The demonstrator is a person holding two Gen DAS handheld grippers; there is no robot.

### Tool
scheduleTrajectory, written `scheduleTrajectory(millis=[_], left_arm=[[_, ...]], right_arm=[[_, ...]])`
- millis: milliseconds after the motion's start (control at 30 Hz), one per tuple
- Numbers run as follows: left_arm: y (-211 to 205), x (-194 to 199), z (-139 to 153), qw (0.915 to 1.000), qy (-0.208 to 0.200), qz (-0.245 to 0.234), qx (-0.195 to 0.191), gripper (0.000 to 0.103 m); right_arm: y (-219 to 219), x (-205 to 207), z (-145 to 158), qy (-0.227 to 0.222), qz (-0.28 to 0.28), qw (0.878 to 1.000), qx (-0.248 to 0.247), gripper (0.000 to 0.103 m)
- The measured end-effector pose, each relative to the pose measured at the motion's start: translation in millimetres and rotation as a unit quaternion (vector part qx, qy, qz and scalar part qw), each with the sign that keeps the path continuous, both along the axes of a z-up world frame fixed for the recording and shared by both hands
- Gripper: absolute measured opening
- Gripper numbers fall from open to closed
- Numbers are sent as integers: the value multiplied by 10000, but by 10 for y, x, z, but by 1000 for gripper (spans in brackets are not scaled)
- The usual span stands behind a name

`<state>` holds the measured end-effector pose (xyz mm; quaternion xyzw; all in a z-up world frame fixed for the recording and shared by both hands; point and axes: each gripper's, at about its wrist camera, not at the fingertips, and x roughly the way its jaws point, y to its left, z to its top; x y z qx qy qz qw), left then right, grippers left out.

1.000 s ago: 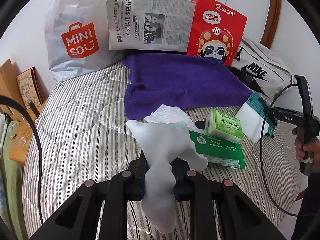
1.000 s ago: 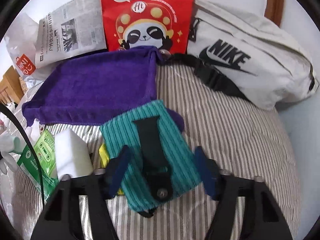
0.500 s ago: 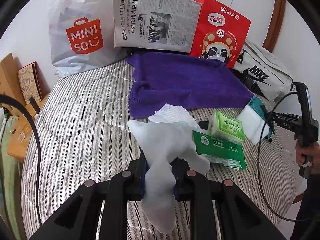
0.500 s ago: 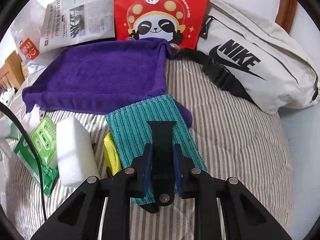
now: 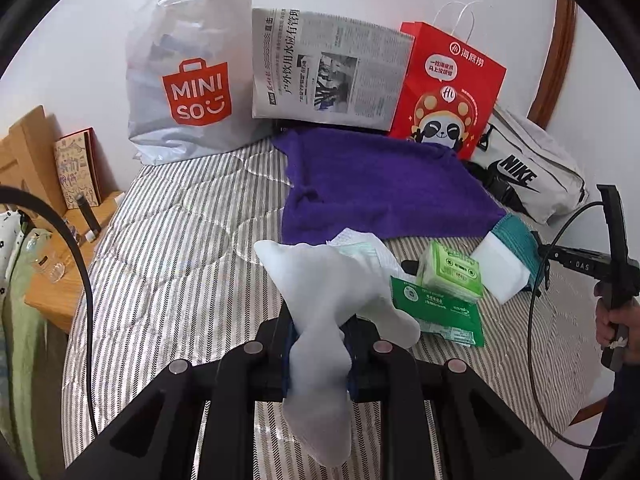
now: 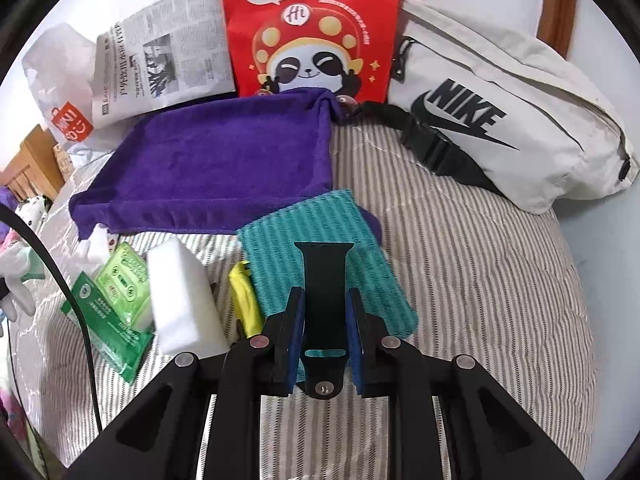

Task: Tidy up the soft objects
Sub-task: 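Lift the gloves toward the purple towel with the left tool while the right tool grasps the black strap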

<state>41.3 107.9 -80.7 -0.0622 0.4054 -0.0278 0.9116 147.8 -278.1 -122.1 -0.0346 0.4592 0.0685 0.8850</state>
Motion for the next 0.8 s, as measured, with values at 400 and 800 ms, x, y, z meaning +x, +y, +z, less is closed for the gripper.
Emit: scheduleTrajectory(millis=[400,800], left_arm=[[-25,77,130,10000,-72,-33,-41,19],[-86,409,263,9999,-91,-113,-33,19]], right_arm=[[194,85,193,-134,238,9996,33,20],[385,365,389,-124,342,9992,187,20]])
